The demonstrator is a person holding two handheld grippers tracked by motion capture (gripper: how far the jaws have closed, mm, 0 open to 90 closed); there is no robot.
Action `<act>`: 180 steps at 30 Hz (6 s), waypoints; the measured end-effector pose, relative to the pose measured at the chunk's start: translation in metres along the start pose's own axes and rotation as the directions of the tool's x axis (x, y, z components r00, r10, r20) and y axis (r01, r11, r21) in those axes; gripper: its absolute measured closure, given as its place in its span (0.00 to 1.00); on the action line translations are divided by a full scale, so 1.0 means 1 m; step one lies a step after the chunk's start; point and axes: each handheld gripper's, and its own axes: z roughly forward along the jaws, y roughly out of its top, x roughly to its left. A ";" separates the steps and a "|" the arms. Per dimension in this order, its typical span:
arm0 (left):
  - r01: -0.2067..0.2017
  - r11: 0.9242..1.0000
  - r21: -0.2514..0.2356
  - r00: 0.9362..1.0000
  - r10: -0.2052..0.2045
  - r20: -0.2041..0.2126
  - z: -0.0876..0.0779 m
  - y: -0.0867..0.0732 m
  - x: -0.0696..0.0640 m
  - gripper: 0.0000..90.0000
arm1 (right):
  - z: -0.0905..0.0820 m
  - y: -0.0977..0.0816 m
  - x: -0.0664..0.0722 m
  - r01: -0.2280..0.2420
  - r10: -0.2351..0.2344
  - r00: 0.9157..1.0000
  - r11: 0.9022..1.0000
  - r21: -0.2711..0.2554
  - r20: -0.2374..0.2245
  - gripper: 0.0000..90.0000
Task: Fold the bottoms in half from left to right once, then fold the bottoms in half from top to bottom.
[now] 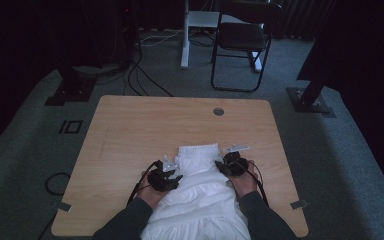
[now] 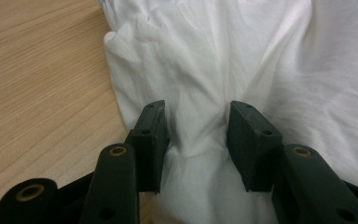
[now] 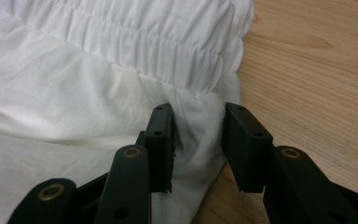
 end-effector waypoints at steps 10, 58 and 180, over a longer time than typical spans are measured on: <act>0.058 0.997 -0.052 0.998 -0.059 -0.016 -0.011 0.015 0.017 0.49 | 0.000 -0.001 -0.001 0.004 -0.004 1.000 1.000 -0.009 -0.001 0.71; 0.047 0.998 0.050 0.999 -0.047 0.000 0.043 0.052 0.034 0.65 | 0.021 0.027 -0.002 0.054 -0.053 0.998 0.998 0.036 -0.030 0.66; 0.008 0.996 0.091 0.994 0.002 -0.109 0.056 0.085 0.104 0.85 | 0.079 0.102 -0.014 0.049 -0.042 0.995 0.996 0.074 -0.091 0.88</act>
